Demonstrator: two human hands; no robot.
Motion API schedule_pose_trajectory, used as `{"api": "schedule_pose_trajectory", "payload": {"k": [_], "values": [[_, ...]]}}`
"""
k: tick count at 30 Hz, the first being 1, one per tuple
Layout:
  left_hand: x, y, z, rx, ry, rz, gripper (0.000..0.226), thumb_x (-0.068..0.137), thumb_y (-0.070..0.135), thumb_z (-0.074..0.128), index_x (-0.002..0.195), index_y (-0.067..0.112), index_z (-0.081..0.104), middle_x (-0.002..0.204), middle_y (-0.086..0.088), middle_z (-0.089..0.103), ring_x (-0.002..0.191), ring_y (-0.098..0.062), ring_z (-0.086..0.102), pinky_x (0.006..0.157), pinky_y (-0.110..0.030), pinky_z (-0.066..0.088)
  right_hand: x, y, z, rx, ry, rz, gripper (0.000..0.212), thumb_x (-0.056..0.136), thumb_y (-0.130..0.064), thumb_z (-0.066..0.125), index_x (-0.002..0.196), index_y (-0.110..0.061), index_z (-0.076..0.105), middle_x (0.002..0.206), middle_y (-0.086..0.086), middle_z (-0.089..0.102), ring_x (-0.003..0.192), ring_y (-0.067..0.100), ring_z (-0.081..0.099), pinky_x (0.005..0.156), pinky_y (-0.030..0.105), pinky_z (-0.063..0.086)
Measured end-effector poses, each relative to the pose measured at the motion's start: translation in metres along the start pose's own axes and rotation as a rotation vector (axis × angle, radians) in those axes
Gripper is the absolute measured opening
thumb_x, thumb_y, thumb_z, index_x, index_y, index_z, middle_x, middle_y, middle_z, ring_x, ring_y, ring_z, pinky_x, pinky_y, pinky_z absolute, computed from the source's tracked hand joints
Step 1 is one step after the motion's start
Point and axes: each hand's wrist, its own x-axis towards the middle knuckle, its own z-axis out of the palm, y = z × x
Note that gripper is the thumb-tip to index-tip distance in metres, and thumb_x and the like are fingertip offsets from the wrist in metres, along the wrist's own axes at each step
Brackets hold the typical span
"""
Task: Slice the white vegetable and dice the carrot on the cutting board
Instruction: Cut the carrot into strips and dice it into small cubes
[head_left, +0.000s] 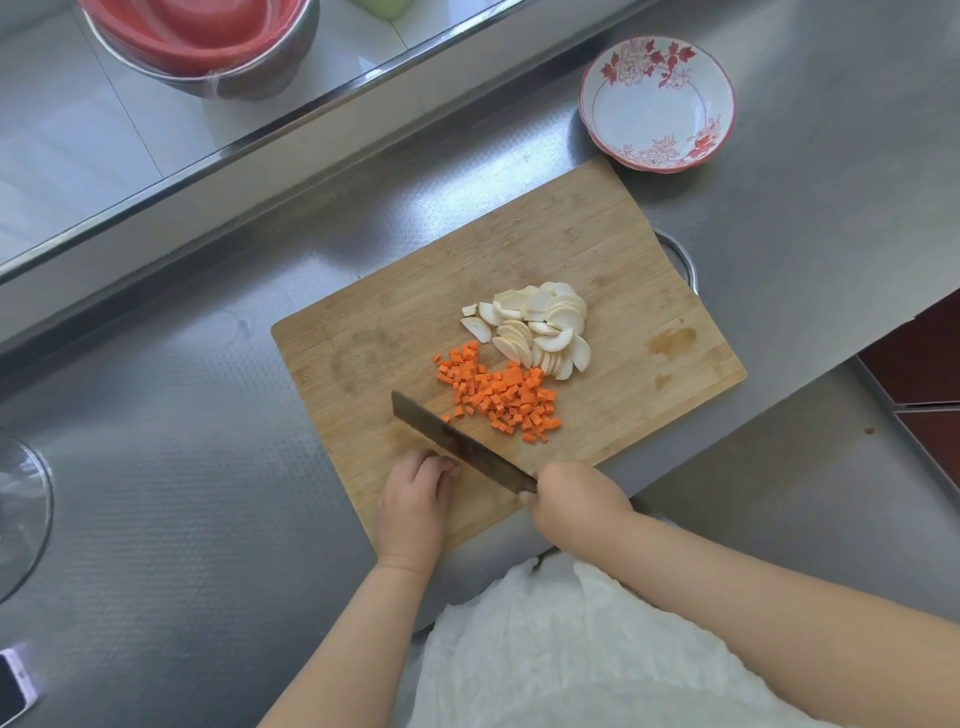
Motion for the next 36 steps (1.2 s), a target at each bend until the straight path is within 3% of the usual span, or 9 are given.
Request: {"api": "schedule_pose_trajectory", "payload": {"k": [3,6,12,18,23,25,29,33,36], "values": [[0.0,0.0,-0.002,-0.027,0.004,0.023,0.029,0.09,0.03,0.053,0.08,0.007,0.068,0.084,-0.002,0.06,0.078,-0.019,0.054,0.064,-0.033,0.047,0.001,0.006,0.001,0.195,0.005,0.033,0.033,0.098,-0.039,0.046,0.079,-0.012,0.051,0.069,0.003,0.051,0.071,0.024,0.056,0.057,0.029,0.041],[-0.003,-0.001,-0.004,-0.031,0.009,0.024,0.028,0.09,0.03,0.054,0.081,0.008,0.068,0.085,-0.002,0.06,0.078,-0.02,0.055,0.063,-0.033,0.048,-0.007,0.009,0.004,0.114,0.08,-0.015,0.032,0.099,-0.039,0.043,0.093,-0.011,0.058,0.079,0.007,0.058,0.072,0.025,0.055,0.059,0.03,0.042],[-0.006,-0.006,-0.003,0.019,-0.014,0.019,0.034,0.091,0.034,0.051,0.084,0.006,0.071,0.085,-0.006,0.062,0.076,-0.027,0.059,0.059,-0.037,0.051,-0.02,0.005,0.006,-0.13,0.062,-0.133,0.014,0.094,-0.012,0.041,0.088,-0.014,0.054,0.092,0.011,0.066,0.07,0.027,0.052,0.049,0.029,0.034],[-0.006,-0.003,-0.005,0.012,-0.008,0.008,0.034,0.089,0.032,0.049,0.087,0.004,0.069,0.09,-0.011,0.065,0.079,-0.032,0.061,0.058,-0.038,0.054,-0.03,-0.005,-0.002,-0.221,0.027,-0.135,0.018,0.092,-0.007,0.043,0.101,-0.009,0.058,0.099,0.012,0.065,0.081,0.028,0.058,0.044,0.027,0.025],[-0.006,-0.003,-0.005,-0.014,-0.02,-0.021,0.033,0.088,0.029,0.049,0.089,0.003,0.07,0.094,-0.011,0.065,0.083,-0.033,0.062,0.06,-0.038,0.054,-0.026,-0.015,-0.003,-0.244,-0.037,-0.077,0.015,0.088,0.001,0.045,0.083,-0.012,0.051,0.072,0.005,0.047,0.069,0.023,0.049,0.048,0.026,0.03],[-0.006,-0.002,-0.006,-0.02,-0.013,-0.03,0.032,0.087,0.028,0.049,0.089,0.003,0.07,0.094,-0.011,0.065,0.083,-0.032,0.061,0.061,-0.035,0.052,-0.023,-0.017,-0.001,-0.245,-0.043,-0.06,0.017,0.088,0.002,0.045,0.086,-0.014,0.051,0.076,0.006,0.048,0.078,0.024,0.053,0.05,0.025,0.032],[-0.005,-0.001,-0.005,-0.02,-0.02,-0.033,0.027,0.088,0.028,0.053,0.083,0.007,0.069,0.087,-0.005,0.062,0.079,-0.023,0.057,0.061,-0.031,0.048,-0.01,-0.004,0.003,-0.111,-0.037,-0.008,0.016,0.093,-0.01,0.046,0.079,-0.012,0.053,0.071,0.001,0.047,0.078,0.025,0.055,0.051,0.026,0.036],[-0.004,0.003,-0.007,-0.004,-0.037,-0.053,0.005,0.084,0.01,0.071,0.08,0.008,0.069,0.084,-0.003,0.06,0.078,-0.019,0.055,0.065,-0.026,0.043,-0.001,0.008,-0.003,0.177,-0.066,0.049,0.027,0.097,-0.037,0.05,0.093,-0.012,0.056,0.079,0.004,0.058,0.079,0.022,0.061,0.068,0.035,0.05],[-0.007,0.001,-0.008,-0.019,-0.022,-0.046,0.015,0.088,0.021,0.063,0.081,0.009,0.068,0.085,-0.001,0.06,0.079,-0.015,0.052,0.067,-0.021,0.039,-0.004,0.005,0.005,0.099,0.011,0.007,0.025,0.098,-0.035,0.047,0.088,-0.014,0.055,0.071,0.001,0.052,0.072,0.023,0.056,0.059,0.03,0.044]]}}
